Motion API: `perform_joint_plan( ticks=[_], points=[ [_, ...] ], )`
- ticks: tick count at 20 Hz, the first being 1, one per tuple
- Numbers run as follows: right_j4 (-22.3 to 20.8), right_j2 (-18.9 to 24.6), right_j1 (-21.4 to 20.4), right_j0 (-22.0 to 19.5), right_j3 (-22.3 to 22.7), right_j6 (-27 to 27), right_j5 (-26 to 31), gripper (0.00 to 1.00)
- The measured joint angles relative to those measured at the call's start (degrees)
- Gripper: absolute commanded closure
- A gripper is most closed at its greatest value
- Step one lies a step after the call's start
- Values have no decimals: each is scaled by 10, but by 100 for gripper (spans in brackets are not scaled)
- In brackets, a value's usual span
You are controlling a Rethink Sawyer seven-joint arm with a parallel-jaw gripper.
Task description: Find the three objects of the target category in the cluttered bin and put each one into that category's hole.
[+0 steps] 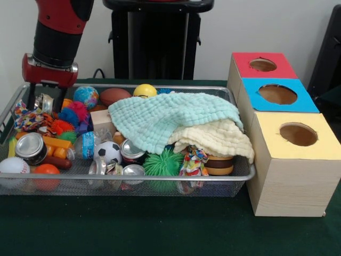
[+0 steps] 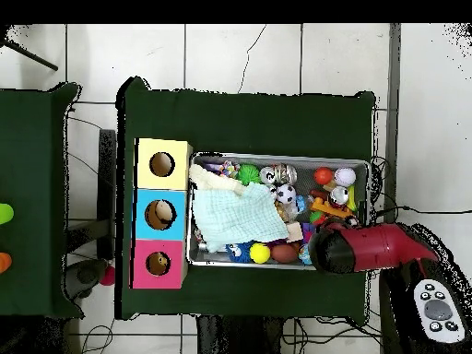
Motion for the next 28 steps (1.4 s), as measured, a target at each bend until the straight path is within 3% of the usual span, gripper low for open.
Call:
perform_joint_plan(
  ticks=[13, 28],
  points=[
    [0, -43, 50, 37, -30, 0, -78, 0],
    [0, -79, 96, 67, -67, 0, -86, 0]
  ],
)
